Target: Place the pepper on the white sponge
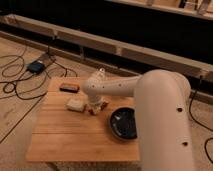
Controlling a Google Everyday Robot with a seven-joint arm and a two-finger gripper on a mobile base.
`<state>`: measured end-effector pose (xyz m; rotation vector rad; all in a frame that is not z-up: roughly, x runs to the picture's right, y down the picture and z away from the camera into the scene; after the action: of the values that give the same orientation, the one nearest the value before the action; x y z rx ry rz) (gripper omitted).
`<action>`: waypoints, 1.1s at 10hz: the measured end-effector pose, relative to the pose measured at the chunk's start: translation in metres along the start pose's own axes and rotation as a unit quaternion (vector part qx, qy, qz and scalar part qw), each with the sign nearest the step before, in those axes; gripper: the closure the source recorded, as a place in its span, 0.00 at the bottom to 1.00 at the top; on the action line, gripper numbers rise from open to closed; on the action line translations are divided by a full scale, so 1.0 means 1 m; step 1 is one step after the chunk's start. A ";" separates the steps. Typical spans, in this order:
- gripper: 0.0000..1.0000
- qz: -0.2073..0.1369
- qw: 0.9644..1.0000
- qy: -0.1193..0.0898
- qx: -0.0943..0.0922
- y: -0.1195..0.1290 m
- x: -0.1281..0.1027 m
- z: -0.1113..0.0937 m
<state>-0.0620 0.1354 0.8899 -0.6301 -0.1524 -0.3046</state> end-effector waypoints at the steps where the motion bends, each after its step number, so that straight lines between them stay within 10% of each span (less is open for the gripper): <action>1: 1.00 -0.002 1.000 0.001 0.002 -0.003 -0.001 -0.005; 11: 1.00 -0.089 0.996 -0.019 0.024 -0.048 -0.087 -0.043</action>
<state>-0.1583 0.0931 0.8625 -0.5762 -0.2527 -0.4606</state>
